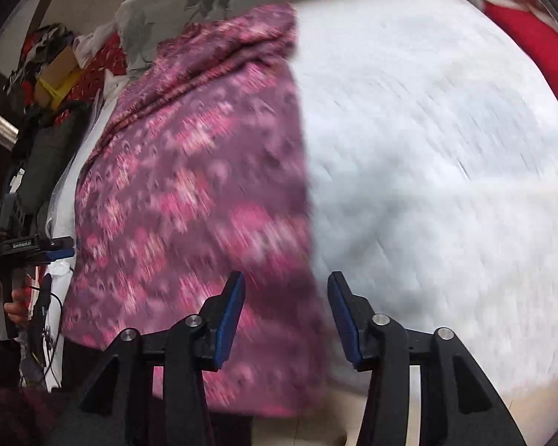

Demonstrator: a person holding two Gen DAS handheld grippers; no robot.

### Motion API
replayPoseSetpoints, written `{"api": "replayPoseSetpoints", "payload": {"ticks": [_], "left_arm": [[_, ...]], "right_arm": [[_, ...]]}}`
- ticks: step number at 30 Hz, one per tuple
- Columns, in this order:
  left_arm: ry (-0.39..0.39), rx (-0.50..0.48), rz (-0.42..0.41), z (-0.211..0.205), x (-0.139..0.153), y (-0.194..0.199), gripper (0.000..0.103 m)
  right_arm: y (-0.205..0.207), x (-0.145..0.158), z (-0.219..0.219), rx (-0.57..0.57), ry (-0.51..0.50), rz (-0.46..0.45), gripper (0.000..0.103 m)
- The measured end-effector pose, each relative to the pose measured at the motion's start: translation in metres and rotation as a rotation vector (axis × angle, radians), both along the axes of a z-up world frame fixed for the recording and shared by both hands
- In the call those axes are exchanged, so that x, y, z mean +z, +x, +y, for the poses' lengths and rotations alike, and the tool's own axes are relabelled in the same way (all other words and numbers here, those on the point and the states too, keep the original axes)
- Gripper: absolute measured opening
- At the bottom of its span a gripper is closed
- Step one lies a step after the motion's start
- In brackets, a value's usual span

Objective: Fold small clothes

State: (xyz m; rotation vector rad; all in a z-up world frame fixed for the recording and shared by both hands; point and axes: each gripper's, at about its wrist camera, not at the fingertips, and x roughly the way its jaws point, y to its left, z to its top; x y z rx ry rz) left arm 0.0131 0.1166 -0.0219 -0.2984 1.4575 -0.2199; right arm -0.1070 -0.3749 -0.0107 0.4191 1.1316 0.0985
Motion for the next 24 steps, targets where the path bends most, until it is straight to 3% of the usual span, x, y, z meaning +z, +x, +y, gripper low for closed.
{"api": "replayPoseSetpoints", "payload": {"ticks": [6,10,12,17,18,19,21,23,24], "left_arm": [[-0.131,0.034,0.099,0.03,-0.022,-0.03,0.059],[-0.195,0.034,0.159,0.036,-0.033,-0.044,0.059],[-0.227,0.034,0.178,0.035,-0.037,-0.049,0.059],[-0.204,0.017,0.144,0.025,-0.032,-0.055,0.057],[-0.191,0.01,0.131,0.023,-0.03,-0.057,0.049],[-0.163,0.001,0.12,0.022,-0.028,-0.058,0.039],[-0.143,-0.01,0.094,0.023,-0.023,-0.062,0.031],[-0.164,-0.006,0.075,0.027,-0.017,-0.064,0.009],[-0.216,0.002,0.076,0.031,-0.013,-0.065,0.002]], "right_arm": [[-0.029,-0.048,-0.001,0.004,0.16,0.055,0.05],[-0.032,-0.067,-0.001,-0.031,0.3,0.019,0.05],[-0.032,-0.074,-0.002,-0.055,0.38,-0.004,0.056],[-0.032,-0.085,0.013,0.003,0.465,-0.011,0.057],[-0.033,-0.084,0.018,0.034,0.452,-0.016,0.051],[-0.035,-0.081,0.022,0.059,0.441,-0.031,0.034],[-0.037,-0.073,0.031,0.101,0.398,-0.07,0.006],[-0.041,-0.06,0.038,0.131,0.37,-0.124,0.006],[-0.043,-0.053,0.039,0.137,0.37,-0.148,0.006]]}}
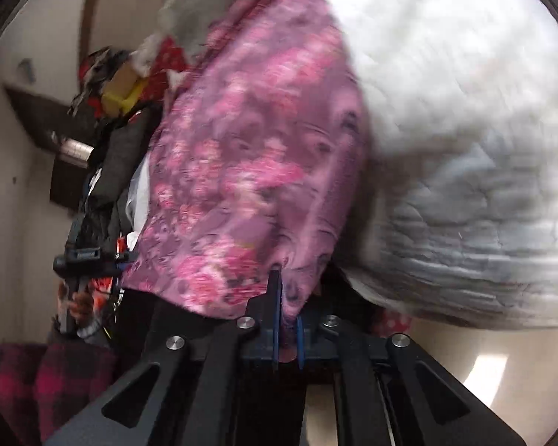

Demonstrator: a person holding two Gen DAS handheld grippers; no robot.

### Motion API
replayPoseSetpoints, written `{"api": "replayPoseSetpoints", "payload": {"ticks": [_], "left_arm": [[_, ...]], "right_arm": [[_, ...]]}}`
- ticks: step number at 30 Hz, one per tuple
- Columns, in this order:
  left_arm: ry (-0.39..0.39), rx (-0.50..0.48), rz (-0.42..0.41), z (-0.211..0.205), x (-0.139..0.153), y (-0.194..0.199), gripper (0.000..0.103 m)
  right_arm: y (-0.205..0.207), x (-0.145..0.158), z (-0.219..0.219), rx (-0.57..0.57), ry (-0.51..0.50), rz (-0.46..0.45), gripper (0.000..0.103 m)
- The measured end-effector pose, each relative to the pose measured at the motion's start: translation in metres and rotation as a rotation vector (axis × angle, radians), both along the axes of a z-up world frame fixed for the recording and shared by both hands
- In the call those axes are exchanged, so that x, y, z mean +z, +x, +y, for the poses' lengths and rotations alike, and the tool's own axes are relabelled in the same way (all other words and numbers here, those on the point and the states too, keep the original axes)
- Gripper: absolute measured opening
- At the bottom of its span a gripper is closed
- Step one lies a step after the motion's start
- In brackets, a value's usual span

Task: Fold small clothes
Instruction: 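Grasp the shirt hem with both grippers and lift it toward the collar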

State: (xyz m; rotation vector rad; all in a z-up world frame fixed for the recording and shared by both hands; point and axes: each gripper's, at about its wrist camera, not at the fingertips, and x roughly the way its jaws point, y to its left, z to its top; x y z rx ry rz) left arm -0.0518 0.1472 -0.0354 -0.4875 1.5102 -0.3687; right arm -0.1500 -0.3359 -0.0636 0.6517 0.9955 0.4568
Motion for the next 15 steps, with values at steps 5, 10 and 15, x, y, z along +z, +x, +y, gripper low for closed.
{"api": "replayPoseSetpoints", "payload": {"ticks": [5,10,15], "left_arm": [[-0.111,0.02,-0.059,0.003,0.024,0.004,0.002],[-0.226,0.035,-0.106,-0.001,0.04,0.018,0.002],[-0.346,0.061,-0.166,0.003,0.059,0.038,0.002]], "right_arm": [[-0.001,0.037,0.005,-0.017,0.037,-0.113,0.006],[0.003,0.074,0.003,-0.062,0.047,-0.202,0.006],[0.013,0.104,0.008,-0.104,0.0,-0.261,0.006]]}}
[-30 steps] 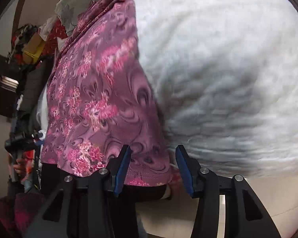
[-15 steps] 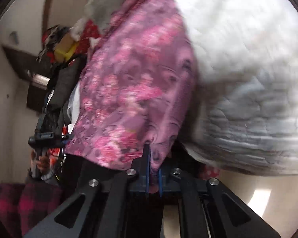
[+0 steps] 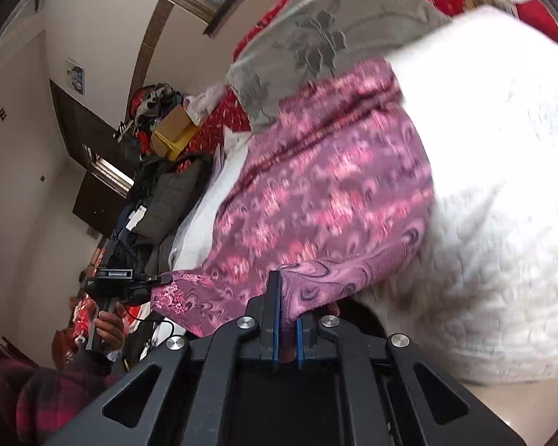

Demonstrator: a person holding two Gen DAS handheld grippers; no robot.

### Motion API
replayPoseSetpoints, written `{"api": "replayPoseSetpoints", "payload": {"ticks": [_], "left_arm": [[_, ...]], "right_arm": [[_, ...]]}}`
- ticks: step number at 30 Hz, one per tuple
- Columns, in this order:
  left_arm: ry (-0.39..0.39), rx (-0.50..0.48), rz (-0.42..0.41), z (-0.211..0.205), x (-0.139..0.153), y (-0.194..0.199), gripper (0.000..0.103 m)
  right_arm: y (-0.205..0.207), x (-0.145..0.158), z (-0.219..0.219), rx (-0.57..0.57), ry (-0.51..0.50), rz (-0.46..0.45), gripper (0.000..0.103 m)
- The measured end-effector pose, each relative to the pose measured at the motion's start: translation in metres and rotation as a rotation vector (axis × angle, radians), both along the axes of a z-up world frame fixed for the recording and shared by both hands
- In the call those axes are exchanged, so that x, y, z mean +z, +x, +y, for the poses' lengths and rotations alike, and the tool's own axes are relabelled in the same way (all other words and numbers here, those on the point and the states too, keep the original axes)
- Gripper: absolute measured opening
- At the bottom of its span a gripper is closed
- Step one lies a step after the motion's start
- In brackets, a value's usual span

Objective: Fold small clothes

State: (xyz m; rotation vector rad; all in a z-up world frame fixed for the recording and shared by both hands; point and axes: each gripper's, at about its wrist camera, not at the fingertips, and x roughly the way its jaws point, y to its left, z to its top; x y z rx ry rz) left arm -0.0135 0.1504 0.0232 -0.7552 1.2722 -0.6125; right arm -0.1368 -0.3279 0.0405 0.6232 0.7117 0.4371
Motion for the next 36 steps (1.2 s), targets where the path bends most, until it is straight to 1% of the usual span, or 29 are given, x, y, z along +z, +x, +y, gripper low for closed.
{"api": "replayPoseSetpoints", "payload": {"ticks": [4,8,13,15,20,27,32,36], "left_arm": [[-0.036,0.026,-0.035,0.004,0.015,0.016,0.002],[-0.037,0.043,-0.062,0.001,0.025,0.039,0.002],[-0.058,0.08,-0.058,0.002,0.027,0.079,0.002],[-0.054,0.092,-0.055,0.002,0.027,0.095,0.002],[-0.056,0.127,-0.047,0.003,0.024,0.142,0.002],[-0.059,0.179,-0.037,0.007,0.017,0.216,0.002],[-0.048,0.199,-0.012,0.005,0.004,0.268,0.002],[-0.046,0.226,0.012,0.004,-0.009,0.302,0.002]], "right_arm": [[0.007,0.018,-0.005,-0.051,0.037,-0.042,0.006],[0.023,0.032,-0.009,-0.08,0.061,-0.064,0.006],[0.064,0.04,-0.019,-0.102,0.08,-0.062,0.006],[0.083,0.042,-0.024,-0.111,0.091,-0.063,0.006],[0.135,0.038,-0.036,-0.131,0.127,-0.055,0.006],[0.214,0.019,-0.052,-0.188,0.198,-0.038,0.006],[0.264,0.007,-0.065,-0.241,0.259,-0.02,0.006],[0.299,-0.001,-0.071,-0.283,0.27,0.006,0.006]]}}
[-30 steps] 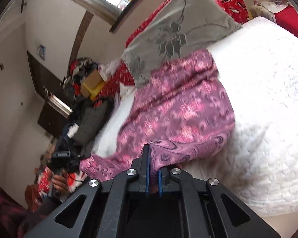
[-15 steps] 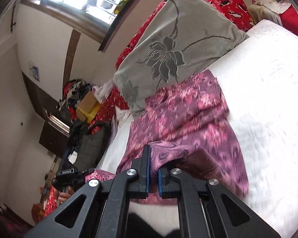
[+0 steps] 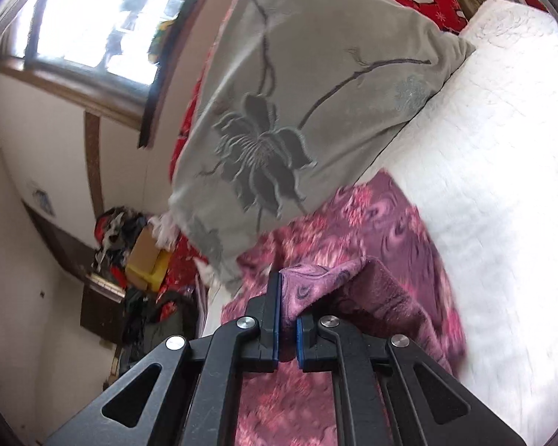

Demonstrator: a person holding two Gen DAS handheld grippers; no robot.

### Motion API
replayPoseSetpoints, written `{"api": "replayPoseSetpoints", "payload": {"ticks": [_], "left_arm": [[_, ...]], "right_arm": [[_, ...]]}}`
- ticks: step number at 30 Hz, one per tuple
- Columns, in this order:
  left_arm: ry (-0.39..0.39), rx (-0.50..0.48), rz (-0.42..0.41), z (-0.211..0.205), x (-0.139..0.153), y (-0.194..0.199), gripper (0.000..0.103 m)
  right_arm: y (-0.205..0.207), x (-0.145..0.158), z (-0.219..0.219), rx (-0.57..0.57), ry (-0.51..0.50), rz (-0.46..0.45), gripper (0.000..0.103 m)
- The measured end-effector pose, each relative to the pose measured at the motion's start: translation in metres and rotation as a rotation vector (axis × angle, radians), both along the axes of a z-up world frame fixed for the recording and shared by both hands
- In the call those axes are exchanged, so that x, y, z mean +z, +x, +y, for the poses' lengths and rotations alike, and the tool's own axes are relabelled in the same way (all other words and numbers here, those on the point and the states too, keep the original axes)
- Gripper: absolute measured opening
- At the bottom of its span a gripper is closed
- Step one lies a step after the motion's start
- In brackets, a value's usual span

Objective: Fold small clothes

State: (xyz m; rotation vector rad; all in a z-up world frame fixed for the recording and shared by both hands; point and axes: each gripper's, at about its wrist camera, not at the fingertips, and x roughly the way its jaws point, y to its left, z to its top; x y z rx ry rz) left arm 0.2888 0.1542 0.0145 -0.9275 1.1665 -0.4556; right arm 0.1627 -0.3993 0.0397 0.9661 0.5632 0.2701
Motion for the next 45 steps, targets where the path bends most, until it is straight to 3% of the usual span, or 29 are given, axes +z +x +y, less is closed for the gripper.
{"api": "replayPoseSetpoints", "payload": {"ticks": [3,6,11,14,15,16,18,21,24,30,33,36,41,44,45], "left_arm": [[-0.002,0.027,0.027,0.001,-0.01,0.02,0.002],[-0.021,0.044,0.08,0.0,-0.022,0.036,0.002],[-0.06,0.036,0.073,-0.004,-0.006,0.044,0.003],[-0.114,0.059,0.07,0.001,0.005,0.047,0.01],[-0.122,0.071,0.07,0.003,0.007,0.047,0.016],[-0.129,0.088,0.062,0.007,0.01,0.047,0.021],[-0.128,0.122,0.044,0.016,0.016,0.046,0.028],[-0.072,0.111,0.019,0.021,0.022,0.043,0.036],[0.043,0.028,-0.005,0.014,0.022,0.038,0.036],[0.165,-0.099,0.006,-0.001,0.0,0.033,0.036],[0.21,-0.137,0.003,-0.011,-0.004,0.037,0.038],[0.257,-0.154,-0.007,-0.022,-0.006,0.046,0.05],[0.313,-0.16,-0.001,-0.037,-0.009,0.062,0.051],[0.327,-0.146,-0.023,-0.042,-0.009,0.063,0.05],[0.349,-0.147,-0.047,-0.044,-0.007,0.062,0.046]], "right_arm": [[0.021,-0.009,-0.004,-0.022,-0.001,0.049,0.006],[0.043,-0.021,-0.009,-0.043,-0.006,0.16,0.006],[0.059,-0.021,-0.017,-0.053,0.069,0.221,0.011],[0.059,-0.011,-0.027,-0.112,0.097,0.207,0.025],[0.055,-0.007,-0.035,-0.152,0.125,0.18,0.038],[0.052,-0.004,-0.04,-0.18,0.152,0.162,0.043],[0.046,0.001,-0.049,-0.2,0.18,0.142,0.043],[0.039,0.01,-0.047,-0.16,0.084,0.151,0.044],[0.031,0.015,-0.035,-0.099,-0.085,0.187,0.047],[0.03,0.003,-0.017,-0.031,-0.319,0.26,0.052],[0.036,-0.002,-0.012,-0.015,-0.379,0.287,0.054],[0.049,-0.005,-0.008,-0.01,-0.406,0.301,0.056],[0.077,-0.008,-0.003,-0.035,-0.449,0.319,0.061],[0.085,-0.01,0.0,-0.046,-0.472,0.31,0.061],[0.085,-0.01,0.0,-0.048,-0.481,0.304,0.056]]}}
